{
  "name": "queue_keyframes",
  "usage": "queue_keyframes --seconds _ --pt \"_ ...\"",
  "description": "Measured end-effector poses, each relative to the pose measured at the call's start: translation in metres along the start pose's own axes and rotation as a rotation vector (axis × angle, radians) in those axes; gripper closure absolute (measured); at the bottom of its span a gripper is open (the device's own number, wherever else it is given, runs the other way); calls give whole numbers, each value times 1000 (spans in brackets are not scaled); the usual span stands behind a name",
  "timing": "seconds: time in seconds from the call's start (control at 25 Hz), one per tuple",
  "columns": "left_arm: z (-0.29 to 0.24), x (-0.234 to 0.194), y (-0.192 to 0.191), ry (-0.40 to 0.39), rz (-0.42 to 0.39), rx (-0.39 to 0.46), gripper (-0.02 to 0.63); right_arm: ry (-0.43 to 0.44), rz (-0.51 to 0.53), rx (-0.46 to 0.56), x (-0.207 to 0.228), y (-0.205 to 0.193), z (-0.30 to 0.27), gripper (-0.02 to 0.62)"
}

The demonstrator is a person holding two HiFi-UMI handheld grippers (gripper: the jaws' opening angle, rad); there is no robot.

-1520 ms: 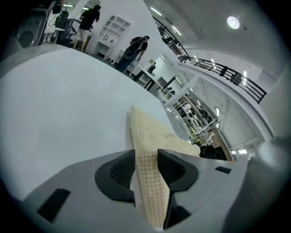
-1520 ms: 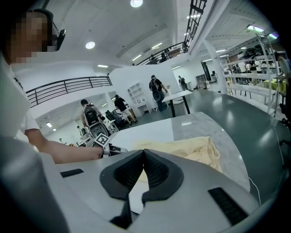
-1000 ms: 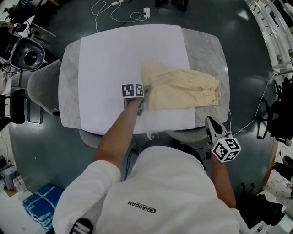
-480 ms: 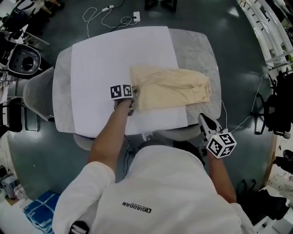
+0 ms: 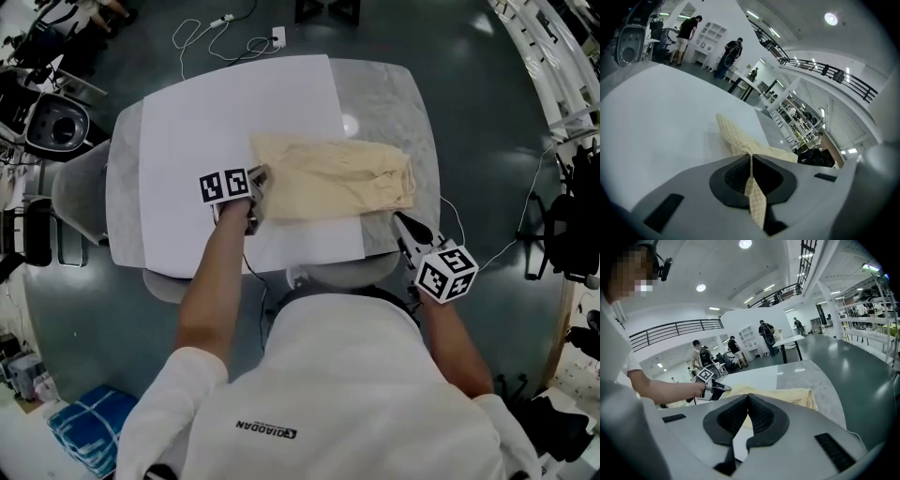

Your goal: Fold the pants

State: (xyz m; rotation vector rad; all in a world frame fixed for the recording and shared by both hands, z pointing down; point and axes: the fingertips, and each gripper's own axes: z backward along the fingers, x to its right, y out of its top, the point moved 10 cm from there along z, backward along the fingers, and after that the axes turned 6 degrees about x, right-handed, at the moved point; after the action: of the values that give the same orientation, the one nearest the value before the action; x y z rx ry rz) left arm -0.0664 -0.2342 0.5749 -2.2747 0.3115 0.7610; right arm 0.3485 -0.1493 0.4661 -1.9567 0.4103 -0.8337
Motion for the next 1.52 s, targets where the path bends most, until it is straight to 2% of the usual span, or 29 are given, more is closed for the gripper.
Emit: queue_keyframes --seconds 0.36,0.8,1.0,1.16,1.52 --pt "10 98 12 -69 -69 69 568 64 -24 34 43 6 28 574" --pt "-13 212 4 -141 -156 80 568 77 -48 57 100 5 72 574" --pt "-37 258 -8 -168 -220 35 568 97 -61 67 118 4 82 574" --pt "-64 284 -19 -156 -257 -16 568 109 -64 72 135 6 87 574" --pt "-138 313 -65 -108 -315 -161 568 105 -91 78 165 2 103 574"
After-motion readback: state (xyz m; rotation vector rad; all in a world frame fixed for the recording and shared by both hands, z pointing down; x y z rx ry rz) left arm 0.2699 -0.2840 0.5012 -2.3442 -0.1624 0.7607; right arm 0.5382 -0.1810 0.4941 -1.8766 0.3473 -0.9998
